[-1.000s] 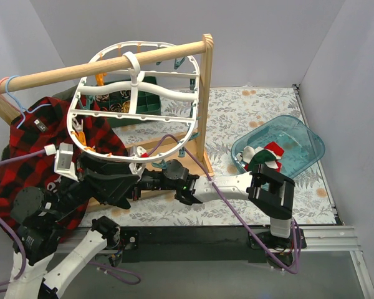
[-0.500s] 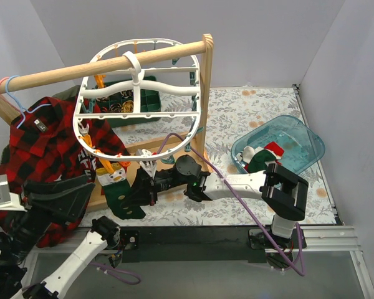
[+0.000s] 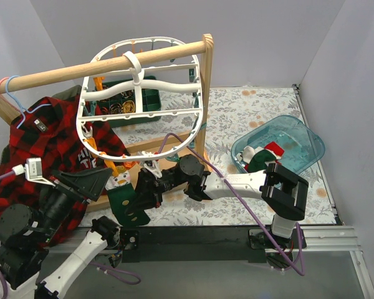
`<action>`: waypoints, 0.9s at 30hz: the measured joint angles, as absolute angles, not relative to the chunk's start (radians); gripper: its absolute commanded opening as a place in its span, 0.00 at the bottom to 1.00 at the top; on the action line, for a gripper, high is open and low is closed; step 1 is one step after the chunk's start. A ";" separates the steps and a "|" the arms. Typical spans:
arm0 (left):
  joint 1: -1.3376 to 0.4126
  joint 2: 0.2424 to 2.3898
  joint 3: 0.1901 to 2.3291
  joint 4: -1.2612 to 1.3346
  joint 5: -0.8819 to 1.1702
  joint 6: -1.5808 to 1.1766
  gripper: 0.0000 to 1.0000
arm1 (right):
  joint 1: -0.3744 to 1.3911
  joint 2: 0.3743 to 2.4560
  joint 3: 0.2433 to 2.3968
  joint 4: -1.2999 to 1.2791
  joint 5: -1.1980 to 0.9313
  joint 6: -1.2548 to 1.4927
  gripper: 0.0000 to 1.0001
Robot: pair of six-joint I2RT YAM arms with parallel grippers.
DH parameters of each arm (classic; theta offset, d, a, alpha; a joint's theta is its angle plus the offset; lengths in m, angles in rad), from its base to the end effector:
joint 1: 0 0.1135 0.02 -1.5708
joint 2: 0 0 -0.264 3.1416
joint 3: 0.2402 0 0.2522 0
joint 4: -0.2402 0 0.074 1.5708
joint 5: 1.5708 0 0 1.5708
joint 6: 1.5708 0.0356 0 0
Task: Remove the socks clipped to the hanger
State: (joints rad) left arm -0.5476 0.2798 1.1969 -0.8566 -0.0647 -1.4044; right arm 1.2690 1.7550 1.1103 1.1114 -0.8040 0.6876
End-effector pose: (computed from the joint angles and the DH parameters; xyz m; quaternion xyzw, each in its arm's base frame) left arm -0.0185 0.0140 0.4240 -0.3060 0.6133 -0.5904 0.4262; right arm 0.0910 0.3784 0.3182 -0.4575 0.3669 0.7646 0.2674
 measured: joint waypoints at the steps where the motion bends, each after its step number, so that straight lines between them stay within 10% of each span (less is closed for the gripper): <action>1: -0.548 0.279 1.188 -0.847 -0.070 -1.414 0.64 | 1.269 1.755 1.109 1.112 -0.807 0.690 0.01; 27: -0.550 0.310 1.069 -0.696 -0.071 -1.402 0.53 | 1.262 1.755 1.098 1.126 -0.832 0.704 0.01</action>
